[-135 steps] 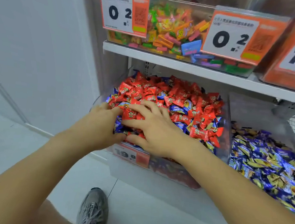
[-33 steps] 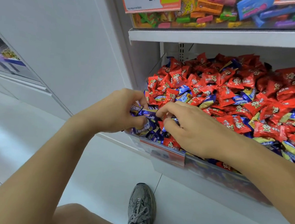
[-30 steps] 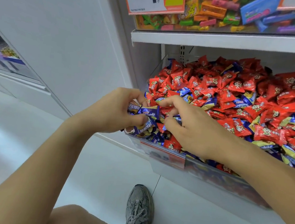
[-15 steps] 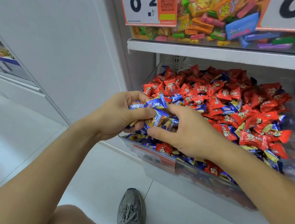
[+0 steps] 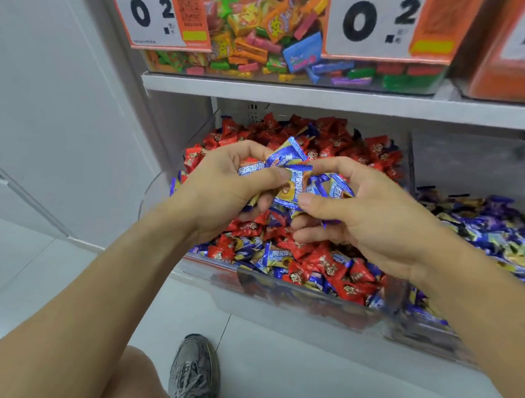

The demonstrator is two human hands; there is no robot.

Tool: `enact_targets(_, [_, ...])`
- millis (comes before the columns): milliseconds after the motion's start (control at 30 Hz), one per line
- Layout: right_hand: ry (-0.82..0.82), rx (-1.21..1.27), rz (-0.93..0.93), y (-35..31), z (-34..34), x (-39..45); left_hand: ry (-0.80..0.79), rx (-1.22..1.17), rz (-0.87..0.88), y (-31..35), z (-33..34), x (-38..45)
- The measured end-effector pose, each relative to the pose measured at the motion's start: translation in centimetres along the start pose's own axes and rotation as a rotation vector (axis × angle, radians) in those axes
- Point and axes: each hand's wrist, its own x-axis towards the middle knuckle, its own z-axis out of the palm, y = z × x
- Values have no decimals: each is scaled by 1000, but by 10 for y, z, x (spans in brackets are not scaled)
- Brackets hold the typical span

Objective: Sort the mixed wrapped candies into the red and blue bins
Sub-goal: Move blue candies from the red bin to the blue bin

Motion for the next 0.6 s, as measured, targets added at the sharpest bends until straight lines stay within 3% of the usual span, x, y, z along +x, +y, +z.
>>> enact_targets(133, [4, -42, -105, -11, -30, -28, 0, -9, 51, 7, 48, 7])
enact_targets(333, [282, -287, -224, -17, -89, -63, -133, -28, 95, 13, 119, 12])
enact_targets(467, [422, -352, -153, -14, -143, -100, -208, 291, 225, 14, 155, 17])
enact_targets(600, [477, -510, -66, -2, -176, -123, -381, 535, 312, 12, 196, 22])
